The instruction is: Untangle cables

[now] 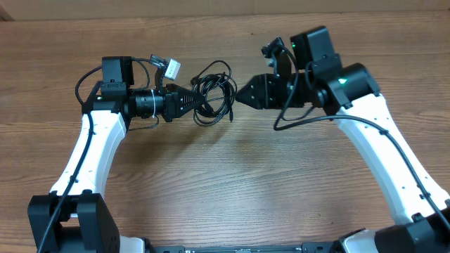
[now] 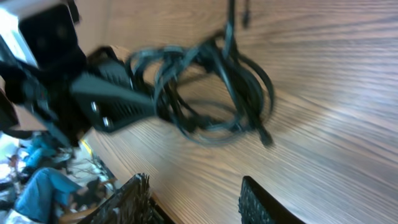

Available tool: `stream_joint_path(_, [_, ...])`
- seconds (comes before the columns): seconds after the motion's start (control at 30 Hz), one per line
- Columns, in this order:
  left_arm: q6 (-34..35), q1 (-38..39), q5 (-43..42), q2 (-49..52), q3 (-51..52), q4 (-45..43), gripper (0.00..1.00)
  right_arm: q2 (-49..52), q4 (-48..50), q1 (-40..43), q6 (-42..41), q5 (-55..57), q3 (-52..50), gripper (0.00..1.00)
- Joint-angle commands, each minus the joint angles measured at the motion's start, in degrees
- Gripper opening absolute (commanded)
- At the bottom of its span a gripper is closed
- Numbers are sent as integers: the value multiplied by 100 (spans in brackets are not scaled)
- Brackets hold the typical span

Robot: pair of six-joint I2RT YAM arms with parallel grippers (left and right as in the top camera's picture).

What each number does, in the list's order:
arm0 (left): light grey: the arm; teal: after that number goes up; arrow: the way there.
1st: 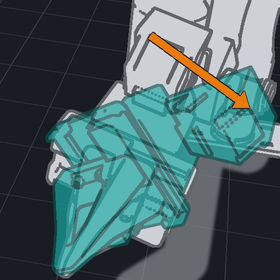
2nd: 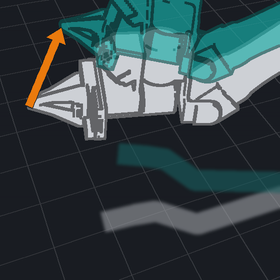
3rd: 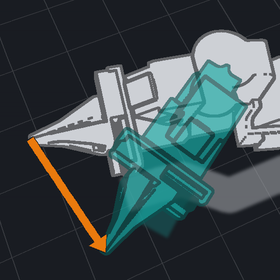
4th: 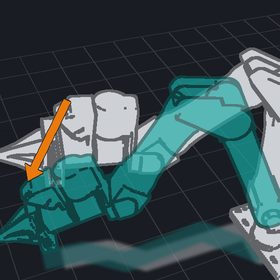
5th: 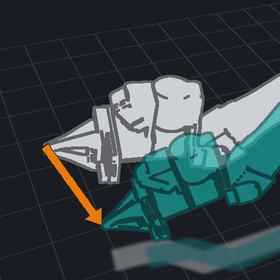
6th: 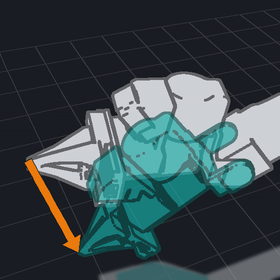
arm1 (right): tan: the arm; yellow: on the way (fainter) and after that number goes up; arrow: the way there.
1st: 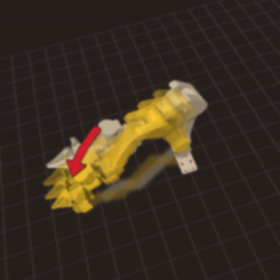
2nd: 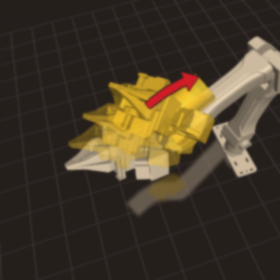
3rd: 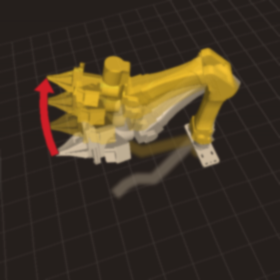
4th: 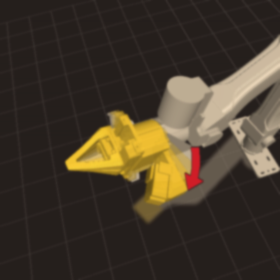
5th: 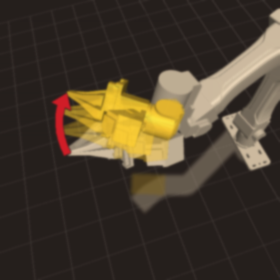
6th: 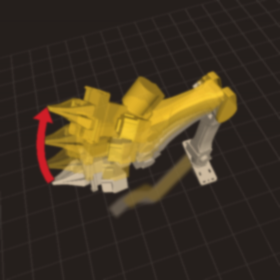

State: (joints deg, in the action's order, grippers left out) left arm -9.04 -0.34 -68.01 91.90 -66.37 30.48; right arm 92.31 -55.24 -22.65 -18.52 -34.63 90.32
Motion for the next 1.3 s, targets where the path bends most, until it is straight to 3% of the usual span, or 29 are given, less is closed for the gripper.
stream_joint_path(0.0, [-170, 50, -472, -125, -85, 17, 4, 151, 387, -168, -570, -326, 0, 46])
stream_joint_path(0.3, [-173, 118, -1137, -125, -85, 39, 4, 291, 822, -345, -964, -210, 0, 48])
stream_joint_path(0.6, [-413, 428, -1690, -125, -85, 39, 4, 767, 1482, -343, -1904, -184, 0, 48])
stream_joint_path(0.67, [-503, 490, -1768, -125, -85, 39, 4, 876, 1565, -343, -1902, -57, 0, 41])
stream_joint_path(0.77, [-614, 487, -1858, -125, -85, 39, 4, 953, 1572, -339, -1899, -37, 0, 6])
stream_joint_path(0.87, [-793, 485, -1912, -125, -85, 37, 4, 949, 1556, -326, -1860, -17, 0, 4])
stream_joint_path(0.93, [-866, 485, -1585, -125, -85, 57, 4, 927, 1508, -262, -1692, -52, 4, 4])
stream_joint_path(1.13, [-846, 485, 664, -125, -85, 481, 4, 557, 922, 101, -739, -619, 7, 4])
stream_joint_path(1.27, [-337, 485, 1746, -125, -85, 509, 4, 138, 201, 396, -81, -680, 7, 4])
